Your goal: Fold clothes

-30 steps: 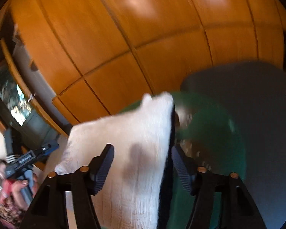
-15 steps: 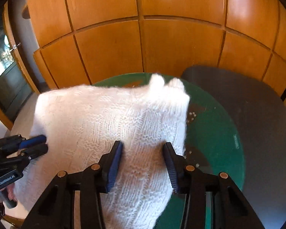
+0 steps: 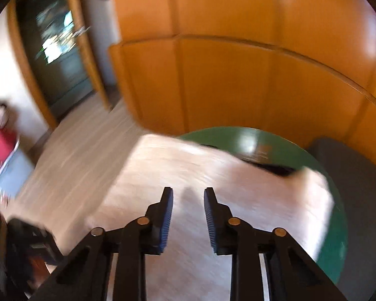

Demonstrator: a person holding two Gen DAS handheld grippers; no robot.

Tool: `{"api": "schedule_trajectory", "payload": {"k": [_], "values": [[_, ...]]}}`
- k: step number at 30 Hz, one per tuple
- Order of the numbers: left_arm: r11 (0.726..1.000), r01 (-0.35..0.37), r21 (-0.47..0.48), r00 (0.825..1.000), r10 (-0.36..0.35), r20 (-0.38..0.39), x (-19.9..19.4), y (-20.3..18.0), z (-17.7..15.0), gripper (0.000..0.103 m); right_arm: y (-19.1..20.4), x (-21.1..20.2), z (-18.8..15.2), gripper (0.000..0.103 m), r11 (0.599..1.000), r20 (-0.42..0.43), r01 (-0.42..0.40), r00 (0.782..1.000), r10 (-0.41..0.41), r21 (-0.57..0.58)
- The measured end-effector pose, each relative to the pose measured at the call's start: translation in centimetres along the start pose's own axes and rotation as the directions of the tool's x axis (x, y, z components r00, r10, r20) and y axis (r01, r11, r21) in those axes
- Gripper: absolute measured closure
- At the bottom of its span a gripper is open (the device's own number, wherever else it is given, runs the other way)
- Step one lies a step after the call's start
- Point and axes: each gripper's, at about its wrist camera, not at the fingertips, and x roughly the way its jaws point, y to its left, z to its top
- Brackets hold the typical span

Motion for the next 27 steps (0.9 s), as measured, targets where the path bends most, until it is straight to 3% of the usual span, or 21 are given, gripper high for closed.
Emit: {"api": "schedule_trajectory", "payload": {"k": [3,6,9,11,14,16,19,21,22,24,27], "values": [[0.999,-0.006,-0.034,0.996,0.003,-0.086,1.8,0.7,-2.0,0.081,2.5,3.9,1.4,0.078,0.994,-0.089,-0.013,0.996,0.003,-0.110],[0.994,-0.001,-0.109,0.991,-0.014,-0.130,2.6,2.2,-3.5,0.081,3.6,7.3,2.0,0.080,0.983,-0.162,0.044,0.984,-0.073,-0.176],[0.974,0.022,-0.225,0.989,-0.053,-0.135,3.9,3.5,-3.7,0.082,1.9,8.6,2.5,0.080,0.994,-0.148,0.097,0.984,-0.103,-0.045],[0.973,0.020,-0.231,0.990,-0.052,-0.133,4.7,3.1,-4.0,0.082,1.0,9.7,2.1,0.081,0.992,-0.151,0.121,0.982,-0.116,0.026],[0.981,0.006,-0.194,0.992,-0.030,-0.121,5.2,2.0,-4.2,0.082,1.9,9.6,1.2,0.080,0.987,-0.109,0.158,0.981,-0.159,-0.011],[0.982,0.012,-0.187,0.993,-0.033,-0.112,5.4,1.5,-4.0,0.082,2.6,8.3,1.3,0.077,0.987,-0.073,0.155,0.985,-0.158,-0.035],[0.987,0.019,-0.158,0.996,-0.033,-0.085,4.7,0.2,-2.4,0.082,2.0,2.2,0.3,0.063,0.991,0.097,0.130,0.987,-0.130,0.003],[0.995,0.011,-0.101,0.999,-0.008,0.034,3.1,-1.2,-0.3,0.082,-0.1,-2.2,-1.1,0.057,0.983,0.205,0.150,0.964,-0.169,0.108],[0.997,0.005,-0.073,0.996,0.002,0.093,2.3,-1.9,0.8,0.080,-1.4,-3.5,-2.1,0.057,0.969,0.211,0.189,0.952,-0.221,0.159],[0.998,-0.028,-0.064,0.991,0.036,0.129,2.6,-2.5,2.9,0.077,-4.0,-6.0,-4.2,0.057,0.929,0.213,0.261,0.923,-0.319,0.261],[0.986,-0.121,-0.111,0.990,0.128,0.057,6.7,-1.4,5.0,0.077,-7.8,-6.1,-7.0,0.058,0.889,0.126,0.268,0.934,-0.334,0.371]]}}
